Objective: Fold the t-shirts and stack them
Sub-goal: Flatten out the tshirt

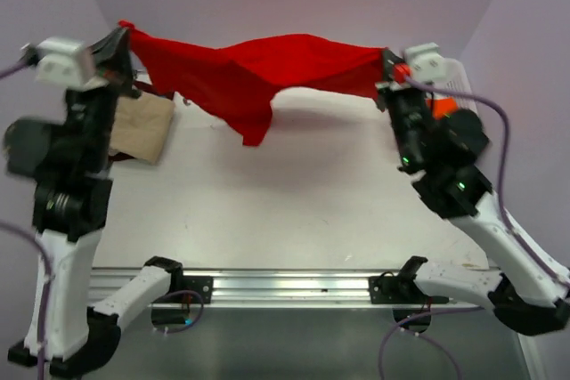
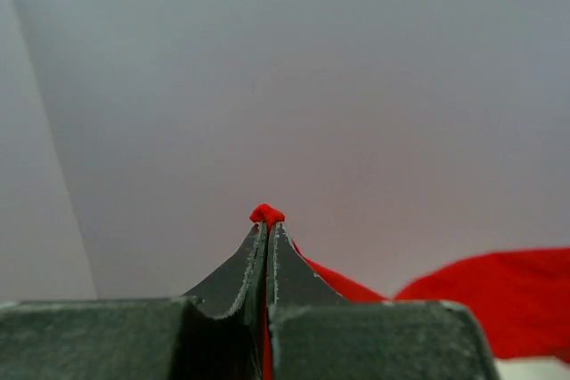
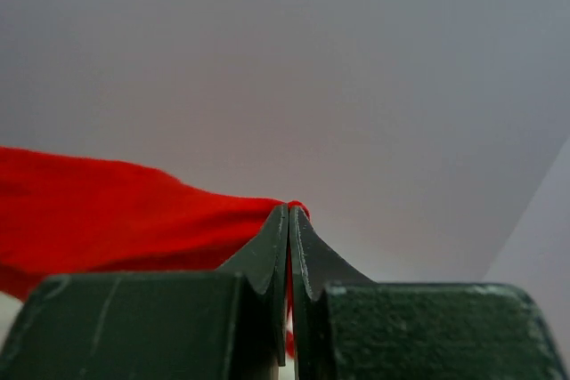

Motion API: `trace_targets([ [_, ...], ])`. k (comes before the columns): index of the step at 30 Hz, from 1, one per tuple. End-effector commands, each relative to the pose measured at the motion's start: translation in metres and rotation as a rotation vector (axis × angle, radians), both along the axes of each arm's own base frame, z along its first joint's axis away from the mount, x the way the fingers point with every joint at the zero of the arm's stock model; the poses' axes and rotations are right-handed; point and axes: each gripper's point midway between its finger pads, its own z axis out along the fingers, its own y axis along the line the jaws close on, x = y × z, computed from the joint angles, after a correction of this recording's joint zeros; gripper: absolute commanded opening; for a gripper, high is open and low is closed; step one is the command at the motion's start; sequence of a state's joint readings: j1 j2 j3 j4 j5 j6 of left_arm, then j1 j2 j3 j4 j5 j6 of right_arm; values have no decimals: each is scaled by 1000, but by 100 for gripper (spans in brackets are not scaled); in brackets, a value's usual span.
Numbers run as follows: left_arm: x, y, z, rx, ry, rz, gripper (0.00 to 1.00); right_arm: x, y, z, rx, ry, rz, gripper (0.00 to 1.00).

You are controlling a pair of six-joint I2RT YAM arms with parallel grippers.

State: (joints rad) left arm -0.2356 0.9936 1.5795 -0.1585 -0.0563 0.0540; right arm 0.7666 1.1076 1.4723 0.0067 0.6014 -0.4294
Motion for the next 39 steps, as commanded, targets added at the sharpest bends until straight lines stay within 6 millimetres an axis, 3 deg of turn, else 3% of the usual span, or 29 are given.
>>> trace_targets([
  [1,-67,14,44,9,-208,12,0,-57,-46,52,96,-242,-65,0],
  [2,-89,17,51,4,-246,2,0,-69,-56,53,117,-267,-55,0],
  [5,-115,18,61,-4,-286,-32,0,-76,-66,53,135,-283,-65,0],
  [7,-114,18,61,-9,-280,-33,0,-70,-67,52,135,-260,-98,0],
  [8,-103,18,57,-11,-254,-21,0,-69,-70,57,149,-248,-122,0],
  [10,-82,26,49,-26,-208,47,0,-44,-59,42,107,-162,-216,0],
  [11,-58,24,38,-23,-156,73,0,-37,-56,44,100,-133,-253,0],
  [12,-44,25,29,-8,-126,105,0,-17,-41,29,50,-78,-298,0],
  [15,17,31,-14,16,7,235,0,11,-32,-4,-12,70,-407,0],
  [16,32,34,-28,20,45,277,0,35,-20,-30,22,129,-420,0],
  [17,61,29,-58,43,113,291,0,45,-19,-52,-38,218,-428,0],
  [19,90,32,-89,48,170,299,0,80,-18,-102,9,332,-452,0],
  [20,126,40,-147,43,264,303,0,97,-20,-147,-52,428,-490,0],
  [22,147,57,-189,39,338,347,0,119,-23,-192,-94,502,-529,0],
  [23,165,56,-226,55,403,356,0,127,-25,-212,-110,538,-532,0],
  [24,174,56,-244,60,433,362,0,135,-28,-228,-90,565,-540,0],
  [25,190,56,-277,72,497,368,0,150,-40,-253,-102,615,-571,0],
  [27,205,59,-308,73,561,384,0,167,-48,-279,-117,666,-585,0],
  [28,218,57,-332,82,605,383,0,175,-58,-290,-83,678,-616,0],
  [29,226,56,-340,75,611,383,0,188,-60,-311,-104,710,-637,0],
  [31,246,53,-359,74,647,378,0,203,-67,-321,-71,711,-667,0],
  [33,257,50,-365,59,662,373,0,215,-73,-342,-43,725,-695,0],
  [36,271,47,-361,50,648,364,0,233,-72,-354,-23,719,-705,0],
  [38,278,47,-352,44,612,367,0,243,-72,-352,-20,702,-713,0],
  [39,281,47,-348,39,602,366,0,247,-74,-361,-33,711,-731,0],
])
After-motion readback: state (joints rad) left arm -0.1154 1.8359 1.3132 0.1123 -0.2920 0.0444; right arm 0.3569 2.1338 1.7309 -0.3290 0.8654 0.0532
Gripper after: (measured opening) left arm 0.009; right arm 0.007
